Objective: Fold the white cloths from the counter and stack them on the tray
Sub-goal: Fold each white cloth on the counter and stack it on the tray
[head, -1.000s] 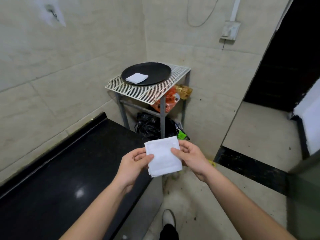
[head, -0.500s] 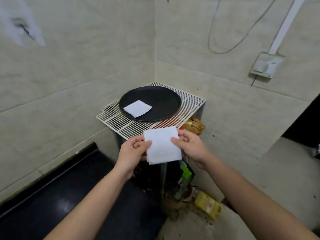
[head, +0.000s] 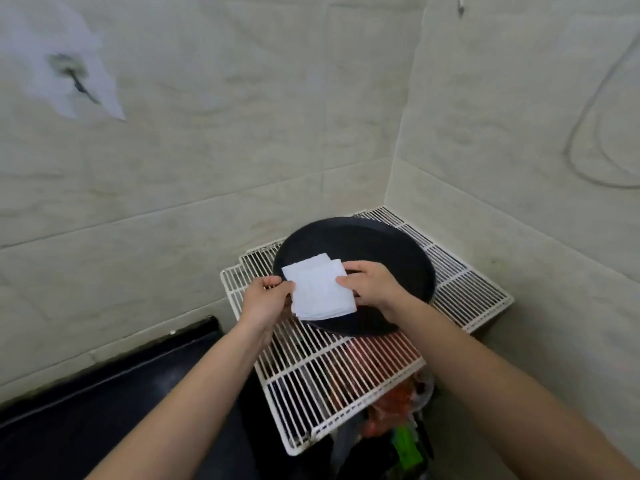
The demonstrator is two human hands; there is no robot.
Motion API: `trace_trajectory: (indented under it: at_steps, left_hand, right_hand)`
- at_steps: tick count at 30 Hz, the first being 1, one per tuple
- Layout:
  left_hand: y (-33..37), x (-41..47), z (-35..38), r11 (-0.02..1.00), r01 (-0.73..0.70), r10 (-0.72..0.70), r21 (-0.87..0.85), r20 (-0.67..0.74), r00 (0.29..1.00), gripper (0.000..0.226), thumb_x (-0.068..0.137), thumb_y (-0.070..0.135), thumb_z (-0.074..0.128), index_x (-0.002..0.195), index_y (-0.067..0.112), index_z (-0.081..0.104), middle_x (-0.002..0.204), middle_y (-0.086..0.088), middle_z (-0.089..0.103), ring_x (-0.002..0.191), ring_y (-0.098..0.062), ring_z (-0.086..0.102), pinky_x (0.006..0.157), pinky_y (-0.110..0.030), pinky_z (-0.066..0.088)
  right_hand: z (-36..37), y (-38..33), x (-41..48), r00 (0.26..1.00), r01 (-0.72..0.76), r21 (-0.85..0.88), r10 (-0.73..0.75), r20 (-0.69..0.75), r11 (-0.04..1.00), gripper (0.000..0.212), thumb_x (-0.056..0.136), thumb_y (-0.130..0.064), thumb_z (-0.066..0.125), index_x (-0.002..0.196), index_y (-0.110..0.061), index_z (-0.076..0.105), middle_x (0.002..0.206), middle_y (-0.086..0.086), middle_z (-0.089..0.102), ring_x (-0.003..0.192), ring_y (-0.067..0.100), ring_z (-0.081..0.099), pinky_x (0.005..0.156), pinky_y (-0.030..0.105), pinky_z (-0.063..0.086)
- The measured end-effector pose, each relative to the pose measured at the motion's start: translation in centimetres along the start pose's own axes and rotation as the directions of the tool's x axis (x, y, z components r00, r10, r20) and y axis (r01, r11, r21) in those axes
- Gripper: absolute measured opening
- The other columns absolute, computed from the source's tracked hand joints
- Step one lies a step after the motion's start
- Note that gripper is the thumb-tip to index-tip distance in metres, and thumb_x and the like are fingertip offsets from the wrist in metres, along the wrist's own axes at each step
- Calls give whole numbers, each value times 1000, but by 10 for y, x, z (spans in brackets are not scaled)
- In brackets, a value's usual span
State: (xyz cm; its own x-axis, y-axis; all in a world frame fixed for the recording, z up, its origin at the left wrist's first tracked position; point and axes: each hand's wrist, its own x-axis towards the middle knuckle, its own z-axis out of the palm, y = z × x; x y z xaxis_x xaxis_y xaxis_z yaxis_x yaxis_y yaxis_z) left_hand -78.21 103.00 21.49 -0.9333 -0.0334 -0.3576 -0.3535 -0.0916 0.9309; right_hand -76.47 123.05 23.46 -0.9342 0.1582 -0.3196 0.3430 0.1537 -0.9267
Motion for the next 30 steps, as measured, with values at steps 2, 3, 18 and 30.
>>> trace_trajectory:
  at_steps: [2,3,18,30]
  left_hand:
    - [6,21,13,1000,18,-19,-8,-58,998,30,83,2,64,111,7,53,90,-19,68,69,-27,62,63,-36,52]
    - [8,29,19,1000,21,-22,-9,-94,995,30,82,-1,62,109,8,52,87,-19,66,68,-26,59,65,-37,51]
    - [-8,53,37,972,-41,104,233,-269,957,21,84,-6,64,92,13,63,94,-13,69,80,-24,66,80,-39,58]
    - [-7,34,31,603,-230,484,764,-121,866,31,96,22,59,122,7,63,118,-6,65,108,-23,61,94,-29,46]
  right_hand:
    - [-4,-6,37,999,-9,5,9,40,1000,48,92,-11,68,138,-13,56,130,6,63,103,17,65,71,26,57]
    - [-6,-8,52,998,-17,10,16,64,1000,50,92,-11,68,140,-13,54,131,6,62,101,15,64,69,24,55]
    - [-18,6,125,965,-31,3,29,262,1000,53,86,-5,68,136,-16,57,121,3,69,106,18,67,88,35,57]
    - [-33,4,113,905,422,-503,-317,283,755,45,95,-30,63,139,-21,55,131,-1,62,110,15,62,98,34,51]
